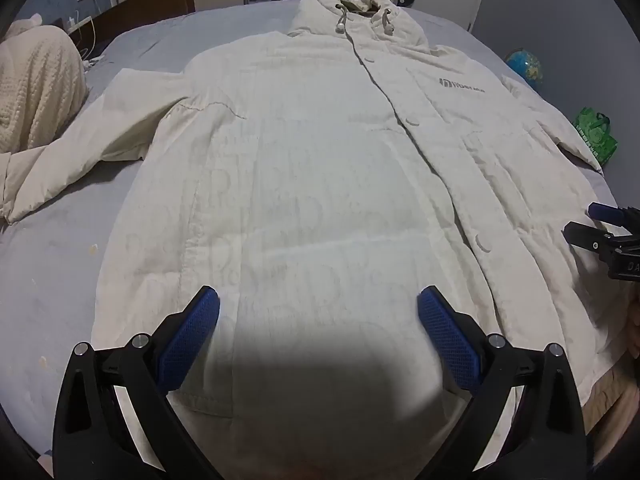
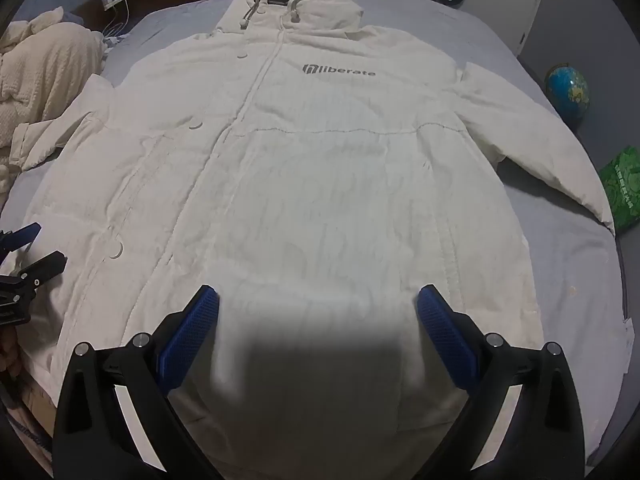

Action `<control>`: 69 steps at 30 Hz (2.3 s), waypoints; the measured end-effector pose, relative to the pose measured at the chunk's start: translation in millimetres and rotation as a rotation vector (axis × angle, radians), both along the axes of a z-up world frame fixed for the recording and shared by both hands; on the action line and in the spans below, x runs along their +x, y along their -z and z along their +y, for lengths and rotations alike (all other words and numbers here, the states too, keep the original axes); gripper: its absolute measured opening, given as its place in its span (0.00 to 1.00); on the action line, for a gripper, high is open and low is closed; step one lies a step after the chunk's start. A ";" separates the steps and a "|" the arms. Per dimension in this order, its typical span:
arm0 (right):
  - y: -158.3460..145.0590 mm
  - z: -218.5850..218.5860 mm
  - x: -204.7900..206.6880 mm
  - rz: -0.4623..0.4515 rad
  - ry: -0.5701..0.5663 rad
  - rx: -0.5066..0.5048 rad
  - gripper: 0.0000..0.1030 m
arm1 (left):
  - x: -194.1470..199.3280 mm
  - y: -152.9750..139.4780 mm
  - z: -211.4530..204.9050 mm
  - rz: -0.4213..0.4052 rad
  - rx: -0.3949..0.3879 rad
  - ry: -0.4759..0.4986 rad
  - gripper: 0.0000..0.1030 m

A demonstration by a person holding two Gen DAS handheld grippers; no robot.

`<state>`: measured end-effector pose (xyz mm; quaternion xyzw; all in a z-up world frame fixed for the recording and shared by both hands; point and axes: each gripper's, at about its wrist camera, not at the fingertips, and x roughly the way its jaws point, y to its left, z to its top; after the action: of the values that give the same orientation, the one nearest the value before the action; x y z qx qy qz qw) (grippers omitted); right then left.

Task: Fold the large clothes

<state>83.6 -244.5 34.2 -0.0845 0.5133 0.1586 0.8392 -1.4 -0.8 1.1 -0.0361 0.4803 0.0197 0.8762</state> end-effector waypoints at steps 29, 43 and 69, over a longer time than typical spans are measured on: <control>17.7 -0.4 -6.7 0.044 0.014 0.024 0.93 | 2.5 12.6 1.6 0.045 -0.008 0.000 0.94; 15.5 -0.1 -5.1 0.046 0.013 0.023 0.93 | 1.9 16.3 0.5 0.050 0.004 0.002 0.94; 12.0 4.3 -10.6 0.016 -0.002 0.024 0.93 | 0.1 16.3 -0.5 0.060 0.022 0.005 0.94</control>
<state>73.0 -240.1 22.3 -0.0736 0.5180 0.1666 0.8358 -1.3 -1.3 -15.2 -0.0250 0.5060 0.0240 0.8618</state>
